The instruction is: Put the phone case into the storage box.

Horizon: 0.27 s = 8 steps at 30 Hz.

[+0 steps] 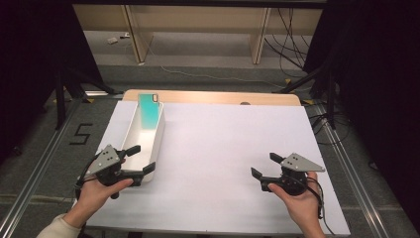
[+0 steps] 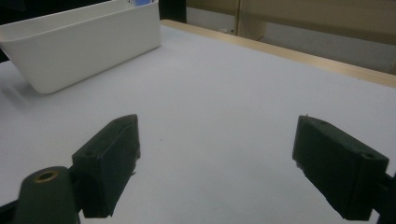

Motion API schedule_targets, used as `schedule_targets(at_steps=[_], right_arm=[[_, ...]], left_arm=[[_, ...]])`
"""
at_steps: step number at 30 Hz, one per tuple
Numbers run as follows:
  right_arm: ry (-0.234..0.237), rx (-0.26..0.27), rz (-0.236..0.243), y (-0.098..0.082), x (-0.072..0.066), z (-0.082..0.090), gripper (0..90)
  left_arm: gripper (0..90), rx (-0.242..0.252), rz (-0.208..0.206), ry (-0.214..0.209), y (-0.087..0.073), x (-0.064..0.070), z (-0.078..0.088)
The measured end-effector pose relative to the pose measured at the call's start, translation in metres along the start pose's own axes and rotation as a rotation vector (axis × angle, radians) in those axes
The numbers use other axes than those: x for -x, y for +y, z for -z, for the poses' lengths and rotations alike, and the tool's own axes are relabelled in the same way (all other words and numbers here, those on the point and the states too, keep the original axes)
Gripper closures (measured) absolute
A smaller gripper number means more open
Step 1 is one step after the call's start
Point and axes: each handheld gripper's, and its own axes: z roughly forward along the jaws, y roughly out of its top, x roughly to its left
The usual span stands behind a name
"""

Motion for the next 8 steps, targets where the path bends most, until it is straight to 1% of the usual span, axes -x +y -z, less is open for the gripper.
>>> schedule_targets(at_steps=[1, 8], right_arm=[[0.005, -0.008, -0.01, 0.0003, -0.0002, 0.0006, 16.3], [0.005, -0.009, -0.009, 0.0002, -0.0001, 0.0006, 16.3]], left_arm=[[18.4, -0.006, -0.002, 0.007, -0.0001, 0.0004, 0.0004], [18.4, -0.005, 0.0, 0.006, -0.002, 0.0034, -0.0007]])
